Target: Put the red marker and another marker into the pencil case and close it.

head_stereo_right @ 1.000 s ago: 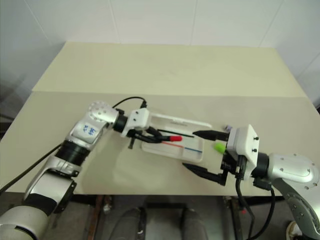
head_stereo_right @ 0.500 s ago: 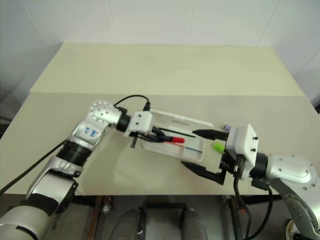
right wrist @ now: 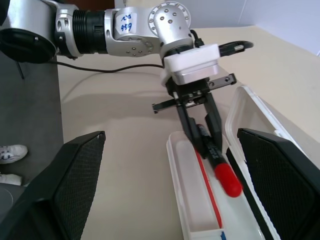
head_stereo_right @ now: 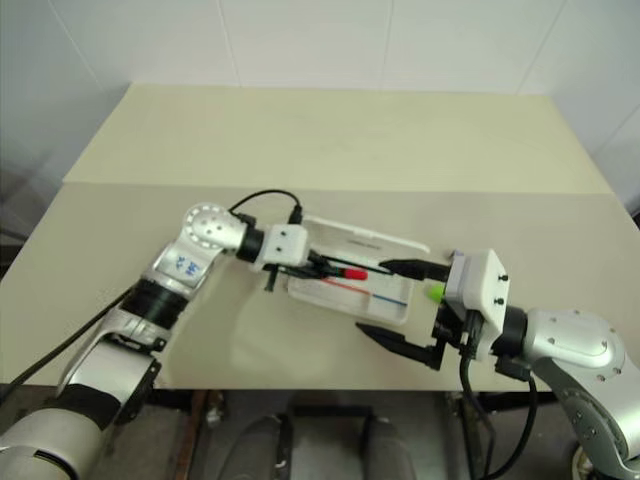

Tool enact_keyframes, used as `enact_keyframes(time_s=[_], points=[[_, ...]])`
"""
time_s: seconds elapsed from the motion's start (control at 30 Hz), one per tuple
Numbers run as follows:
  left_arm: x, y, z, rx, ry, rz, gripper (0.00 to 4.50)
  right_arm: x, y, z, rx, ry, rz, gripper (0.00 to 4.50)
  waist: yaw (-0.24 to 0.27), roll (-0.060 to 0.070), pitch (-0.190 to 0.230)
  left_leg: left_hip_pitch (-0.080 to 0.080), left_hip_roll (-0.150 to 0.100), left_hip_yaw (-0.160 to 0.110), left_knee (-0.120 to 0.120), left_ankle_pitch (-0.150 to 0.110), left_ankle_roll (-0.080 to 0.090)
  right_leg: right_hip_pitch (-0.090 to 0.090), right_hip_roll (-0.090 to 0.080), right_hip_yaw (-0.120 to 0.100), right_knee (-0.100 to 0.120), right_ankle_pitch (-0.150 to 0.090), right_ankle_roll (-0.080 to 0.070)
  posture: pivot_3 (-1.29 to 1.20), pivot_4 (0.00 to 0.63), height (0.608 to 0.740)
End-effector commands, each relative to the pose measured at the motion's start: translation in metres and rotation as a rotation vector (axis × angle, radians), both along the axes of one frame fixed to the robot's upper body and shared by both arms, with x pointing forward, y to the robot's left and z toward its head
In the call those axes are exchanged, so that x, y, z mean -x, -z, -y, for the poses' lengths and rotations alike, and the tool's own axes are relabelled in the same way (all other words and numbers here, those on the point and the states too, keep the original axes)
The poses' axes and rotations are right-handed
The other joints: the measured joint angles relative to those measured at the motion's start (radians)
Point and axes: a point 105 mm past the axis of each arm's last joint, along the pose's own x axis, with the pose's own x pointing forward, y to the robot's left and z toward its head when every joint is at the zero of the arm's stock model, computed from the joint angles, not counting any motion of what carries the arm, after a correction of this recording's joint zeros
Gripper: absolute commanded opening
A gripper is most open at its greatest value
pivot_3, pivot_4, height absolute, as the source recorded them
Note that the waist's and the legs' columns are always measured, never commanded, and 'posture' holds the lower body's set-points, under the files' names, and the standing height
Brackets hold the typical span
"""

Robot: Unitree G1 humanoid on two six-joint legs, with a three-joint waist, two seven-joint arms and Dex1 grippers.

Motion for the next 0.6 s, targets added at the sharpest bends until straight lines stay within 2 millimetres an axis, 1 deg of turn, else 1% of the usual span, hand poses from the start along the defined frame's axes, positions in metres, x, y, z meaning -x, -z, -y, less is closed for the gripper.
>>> enact_keyframes(time_s=[0.03,0.1,0.13,0.17,0.3,0.5,0.6], points=[[-0.006,-0.01,0.01,0.021,0.013,0.069,0.6,0.003,-0.008,-0.004,-0.014,-0.012,0.05,4.5,0.0,0.0,0.0,0.0,0.0,0.0,0.0,0.0,0.0,0.0,0.0,0.0,0.0,0.0,0.0,0.0,0.15,0.74],[-0.009,-0.009,0.014,0.017,0.016,0.083,0.6,0.003,-0.008,-0.005,-0.016,-0.01,0.052,4.5,0.0,0.0,0.0,0.0,0.0,0.0,0.0,0.0,0.0,0.0,0.0,0.0,-0.001,0.001,0.002,0.0,0.15,0.74],[-0.01,-0.008,0.016,0.015,0.022,0.09,0.6,0.004,-0.008,-0.005,-0.017,-0.009,0.053,4.5,0.0,0.0,0.0,0.0,0.0,0.0,0.0,0.0,0.001,0.0,0.0,0.0,-0.001,0.005,0.008,0.0,0.15,0.74],[-0.01,-0.008,0.018,0.014,0.027,0.095,0.6,0.004,-0.008,-0.005,-0.017,-0.008,0.054,4.5,-0.001,0.0,0.0,0.0,0.0,0.0,-0.001,-0.001,0.001,0.0,0.0,0.0,-0.002,0.006,0.011,0.0,0.15,0.74],[-0.008,-0.006,0.02,0.003,0.058,0.089,0.6,0.003,-0.009,-0.003,-0.019,0.003,0.059,4.5,0.0,0.0,0.0,0.0,0.0,0.0,-0.001,-0.001,0.001,0.0,0.0,0.0,-0.003,0.006,0.011,0.0,0.15,0.74],[-0.001,-0.001,0.019,-0.019,0.096,0.057,0.6,0.002,-0.008,-0.003,-0.023,0.009,0.06,4.5,0.0,0.0,0.0,-0.002,0.0,0.0,-0.001,-0.001,0.002,0.0,0.0,0.0,-0.005,0.006,0.011,0.0,0.15,0.74],[0.001,0.001,0.017,-0.025,0.101,0.035,1.63,0.002,-0.008,-0.003,-0.025,0.01,0.061,4.5,0.001,0.0,0.0,-0.002,0.0,0.0,-0.001,-0.001,0.002,0.0,0.0,-0.001,-0.005,0.006,0.011,0.0,0.15,0.74]])
